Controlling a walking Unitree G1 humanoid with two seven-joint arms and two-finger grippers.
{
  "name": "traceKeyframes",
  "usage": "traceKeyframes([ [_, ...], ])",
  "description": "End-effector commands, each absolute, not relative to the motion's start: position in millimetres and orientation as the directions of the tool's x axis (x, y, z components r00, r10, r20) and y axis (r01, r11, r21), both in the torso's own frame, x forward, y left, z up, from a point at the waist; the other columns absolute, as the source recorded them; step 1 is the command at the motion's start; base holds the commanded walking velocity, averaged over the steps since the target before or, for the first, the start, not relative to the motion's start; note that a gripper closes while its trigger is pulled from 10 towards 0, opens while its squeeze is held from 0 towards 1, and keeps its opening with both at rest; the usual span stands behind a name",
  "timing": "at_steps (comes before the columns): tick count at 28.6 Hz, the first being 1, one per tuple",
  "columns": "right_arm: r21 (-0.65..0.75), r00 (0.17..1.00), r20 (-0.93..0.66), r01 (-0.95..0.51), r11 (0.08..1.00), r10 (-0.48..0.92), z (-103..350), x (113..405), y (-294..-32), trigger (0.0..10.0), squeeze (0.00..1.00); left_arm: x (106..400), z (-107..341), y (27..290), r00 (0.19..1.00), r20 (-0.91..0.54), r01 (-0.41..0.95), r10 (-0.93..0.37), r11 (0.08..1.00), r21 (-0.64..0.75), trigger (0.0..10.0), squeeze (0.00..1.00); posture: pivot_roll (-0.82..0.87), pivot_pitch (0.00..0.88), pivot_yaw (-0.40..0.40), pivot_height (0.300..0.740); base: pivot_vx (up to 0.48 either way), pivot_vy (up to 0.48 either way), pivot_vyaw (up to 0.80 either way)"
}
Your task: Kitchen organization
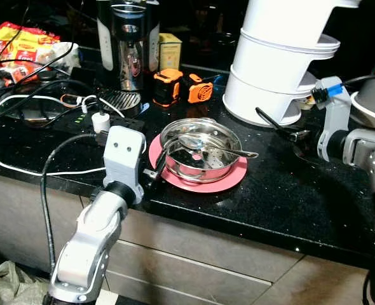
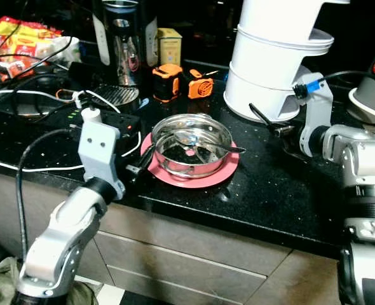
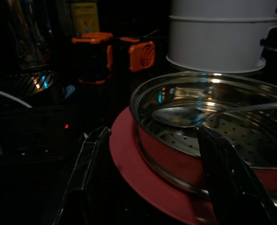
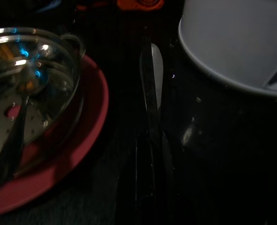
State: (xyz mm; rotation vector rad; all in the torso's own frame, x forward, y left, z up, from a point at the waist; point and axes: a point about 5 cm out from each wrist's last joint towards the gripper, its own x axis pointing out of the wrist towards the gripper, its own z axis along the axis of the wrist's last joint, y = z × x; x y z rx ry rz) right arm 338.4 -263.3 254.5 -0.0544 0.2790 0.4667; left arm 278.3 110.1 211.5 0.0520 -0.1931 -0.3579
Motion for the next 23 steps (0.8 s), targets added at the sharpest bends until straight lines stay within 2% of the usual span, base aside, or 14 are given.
traceKeyframes([
  [1,0.014,0.843,-0.245,-0.49,0.871,0.478,255,333,-260,10.0,0.0,276,213,107,0.91,0.179,0.366,-0.375,0.927,0.082,10.0,0.0,-0.01,0.0,-0.079,0.74,0.0,0.0,0.0],
  [6,0.024,0.824,-0.306,-0.494,0.869,0.477,231,323,-262,10.0,0.0,275,213,105,0.903,0.177,0.382,-0.391,0.92,0.082,10.0,0.0,-0.01,0.0,-0.077,0.74,0.0,0.0,-0.53],
  [9,0.005,0.844,-0.344,-0.436,0.9,0.411,223,323,-268,10.0,0.0,275,214,105,0.902,0.176,0.385,-0.394,0.919,0.083,10.0,0.0,-0.01,0.0,-0.069,0.74,0.0,0.0,-0.52],
  [11,-0.035,0.867,-0.376,-0.367,0.93,0.328,216,325,-272,10.0,0.0,275,214,104,0.9,0.176,0.39,-0.398,0.917,0.082,10.0,0.0,-0.01,0.0,-0.07,0.74,0.0,0.0,0.0],
  [14,-0.037,0.868,-0.373,-0.367,0.929,0.328,216,326,-270,10.0,0.0,275,214,103,0.9,0.175,0.391,-0.399,0.917,0.081,10.0,0.0,-0.01,0.0,-0.07,0.74,0.0,0.0,0.0],
  [18,-0.035,0.862,-0.351,-0.402,0.915,0.365,217,327,-255,10.0,0.0,275,214,103,0.9,0.173,0.391,-0.399,0.917,0.078,10.0,0.0,-0.01,0.0,-0.07,0.74,0.0,0.0,0.0],
  [20,-0.026,0.859,-0.317,-0.43,0.902,0.401,216,331,-240,10.0,0.0,275,214,103,0.901,0.172,0.392,-0.399,0.917,0.076,10.0,0.0,-0.01,0.0,-0.073,0.74,0.0,0.0,0.0],
  [21,-0.018,0.862,-0.304,-0.431,0.902,0.406,215,333,-235,10.0,0.17,275,214,103,0.9,0.172,0.393,-0.4,0.916,0.077,10.0,0.0,-0.01,0.0,-0.073,0.74,0.0,0.0,0.0],
  [22,-0.016,0.863,-0.299,-0.43,0.903,0.406,215,334,-231,10.0,0.6,275,214,103,0.9,0.171,0.393,-0.401,0.916,0.077,10.0,0.0,-0.01,0.0,-0.073,0.74,0.0,0.0,0.0],
  [23,-0.021,0.862,-0.3,-0.434,0.9,0.409,213,335,-227,10.0,0.85,275,214,103,0.9,0.171,0.394,-0.401,0.916,0.077,10.0,0.0,-0.01,0.0,-0.073,0.74,0.0,0.0,0.0],
])
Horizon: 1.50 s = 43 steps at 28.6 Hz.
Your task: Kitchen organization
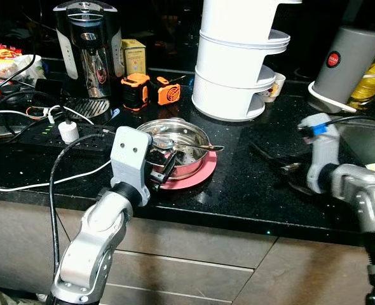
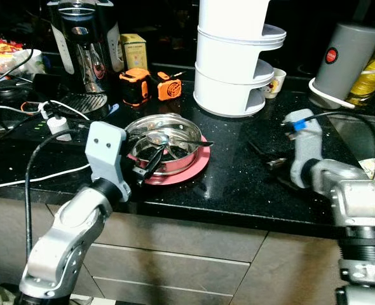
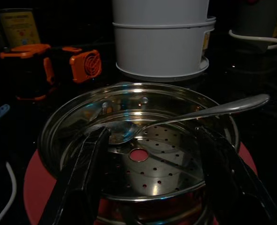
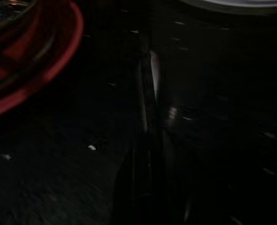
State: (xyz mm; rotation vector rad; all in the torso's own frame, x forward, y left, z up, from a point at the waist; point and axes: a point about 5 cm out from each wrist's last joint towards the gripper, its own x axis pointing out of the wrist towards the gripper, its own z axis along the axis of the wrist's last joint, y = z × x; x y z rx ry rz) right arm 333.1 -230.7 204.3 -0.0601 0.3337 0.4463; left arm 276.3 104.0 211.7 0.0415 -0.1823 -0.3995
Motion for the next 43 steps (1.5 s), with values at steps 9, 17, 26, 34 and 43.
traceKeyframes([
  [9,-0.097,0.91,-0.326,-0.302,0.948,0.257,215,346,-239,10.0,0.0,274,215,105,0.903,0.176,0.384,-0.392,0.92,0.081,10.0,0.0,0.0,0.0,-0.083,0.74,0.0,0.0,0.0],
  [17,-0.203,0.909,-0.371,-0.278,0.939,0.189,219,347,-247,10.0,0.0,275,214,101,0.901,0.177,0.388,-0.396,0.918,0.078,10.0,0.0,-0.01,0.0,-0.086,0.74,0.0,0.0,0.0],
  [26,-0.189,0.873,-0.38,-0.397,0.898,0.306,227,342,-243,10.0,0.0,274,214,103,0.904,0.172,0.385,-0.393,0.92,0.08,10.0,0.0,0.0,0.0,-0.086,0.74,0.0,0.0,0.0],
  [34,-0.211,0.878,-0.379,-0.39,0.896,0.293,238,346,-255,10.0,0.0,273,214,103,0.905,0.168,0.383,-0.391,0.92,0.078,10.0,0.0,0.01,0.0,-0.086,0.74,0.0,0.0,0.0],
  [43,-0.2,0.83,-0.456,-0.447,0.872,0.321,233,347,-260,10.0,0.0,272,213,105,0.906,0.163,0.382,-0.39,0.921,0.081,10.0,0.0,0.02,0.0,-0.085,0.74,0.0,0.0,0.0],
])
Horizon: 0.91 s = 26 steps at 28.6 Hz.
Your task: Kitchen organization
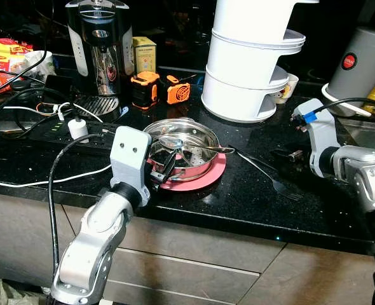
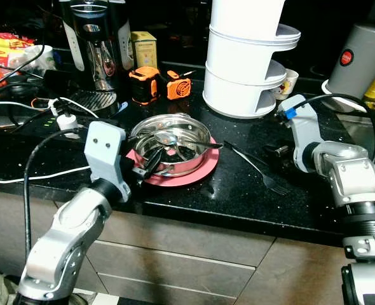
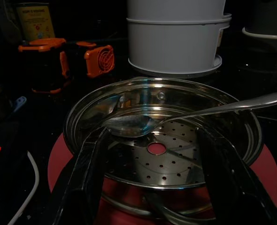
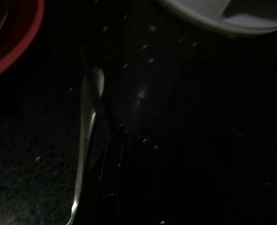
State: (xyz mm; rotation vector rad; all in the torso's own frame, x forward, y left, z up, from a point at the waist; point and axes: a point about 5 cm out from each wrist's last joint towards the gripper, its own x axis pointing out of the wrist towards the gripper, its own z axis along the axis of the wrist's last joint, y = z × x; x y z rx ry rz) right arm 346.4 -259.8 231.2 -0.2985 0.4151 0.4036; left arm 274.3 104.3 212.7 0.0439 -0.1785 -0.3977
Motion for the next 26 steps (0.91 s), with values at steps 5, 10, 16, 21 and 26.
traceKeyframes([
  [5,-0.169,0.806,-0.481,-0.472,0.865,0.346,225,348,-259,10.0,0.0,271,212,105,0.907,0.158,0.382,-0.39,0.921,0.082,10.0,0.0,0.03,0.0,-0.087,0.74,0.0,0.0,0.0],
  [10,-0.147,0.788,-0.496,-0.49,0.859,0.365,221,350,-259,10.0,0.0,269,213,105,0.908,0.157,0.38,-0.388,0.922,0.081,10.0,0.0,0.03,0.0,-0.088,0.74,0.0,0.0,0.0],
  [16,-0.187,0.779,-0.535,-0.488,0.852,0.329,219,352,-260,10.0,0.0,269,213,106,0.909,0.154,0.379,-0.387,0.922,0.082,10.0,0.0,0.03,0.0,-0.088,0.74,0.0,0.0,0.0],
  [21,-0.201,0.751,-0.582,-0.504,0.84,0.311,214,352,-262,10.0,0.0,268,214,106,0.909,0.154,0.378,-0.386,0.922,0.082,10.0,0.0,0.03,0.0,-0.089,0.74,0.0,0.0,0.0],
  [26,-0.16,0.668,-0.689,-0.518,0.84,0.281,199,344,-266,0.0,0.0,268,214,105,0.909,0.153,0.379,-0.387,0.922,0.082,10.0,0.0,0.03,0.0,-0.089,0.74,0.0,0.0,0.0],
])
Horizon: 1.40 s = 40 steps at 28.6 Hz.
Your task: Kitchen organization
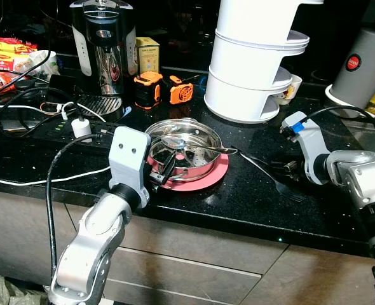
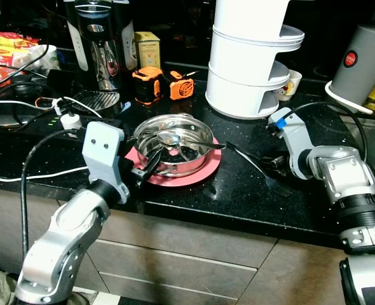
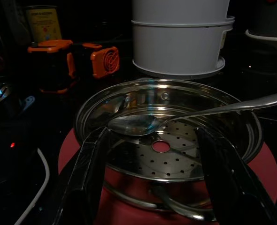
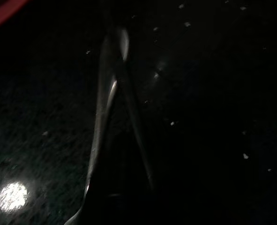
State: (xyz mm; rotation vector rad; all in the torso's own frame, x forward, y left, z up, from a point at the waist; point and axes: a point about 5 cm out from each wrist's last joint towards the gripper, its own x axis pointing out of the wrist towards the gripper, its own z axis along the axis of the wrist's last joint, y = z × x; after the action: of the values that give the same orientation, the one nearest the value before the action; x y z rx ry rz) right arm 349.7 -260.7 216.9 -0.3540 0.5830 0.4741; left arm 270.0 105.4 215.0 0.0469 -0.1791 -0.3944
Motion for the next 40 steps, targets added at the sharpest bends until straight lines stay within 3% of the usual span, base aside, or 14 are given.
traceKeyframes([
  [1,-0.16,0.668,-0.689,-0.518,0.84,0.281,199,344,-266,0.0,0.0,268,214,105,0.909,0.153,0.379,-0.387,0.922,0.082,10.0,0.0,0.03,0.0,-0.089,0.74,0.0,0.0,0.0],
  [11,-0.09,0.639,-0.709,-0.503,0.86,0.299,191,340,-266,0.0,0.0,268,214,105,0.909,0.153,0.38,-0.388,0.922,0.081,10.0,0.0,0.03,0.0,-0.089,0.74,0.0,0.0,0.0],
  [20,-0.051,0.751,-0.594,-0.391,0.919,0.287,198,348,-273,0.0,0.0,269,215,104,0.908,0.164,0.377,-0.385,0.923,0.081,10.0,0.0,0.03,0.0,-0.087,0.74,0.0,0.0,0.0],
  [24,0.049,0.868,-0.4,-0.3,0.953,0.294,215,354,-280,0.0,0.0,270,219,103,0.903,0.191,0.38,-0.386,0.923,0.068,10.0,0.0,0.02,0.0,-0.084,0.74,0.0,0.0,0.0],
  [28,0.128,0.925,-0.224,-0.284,0.95,0.306,232,357,-283,0.0,0.0,271,222,101,0.901,0.223,0.37,-0.373,0.927,0.058,10.0,0.0,0.02,0.0,-0.084,0.74,0.0,0.0,0.0],
  [33,0.29,0.943,-0.013,-0.314,0.904,0.332,249,353,-287,0.0,0.0,272,223,99,0.901,0.241,0.359,-0.361,0.932,0.056,10.0,0.0,0.02,0.0,-0.08,0.74,0.0,0.0,0.0],
  [40,0.37,0.933,0.076,-0.354,0.859,0.352,247,346,-288,0.0,0.0,271,226,98,0.894,0.253,0.373,-0.37,0.927,0.036,10.0,0.0,0.01,0.0,-0.077,0.74,0.0,0.0,0.0],
])
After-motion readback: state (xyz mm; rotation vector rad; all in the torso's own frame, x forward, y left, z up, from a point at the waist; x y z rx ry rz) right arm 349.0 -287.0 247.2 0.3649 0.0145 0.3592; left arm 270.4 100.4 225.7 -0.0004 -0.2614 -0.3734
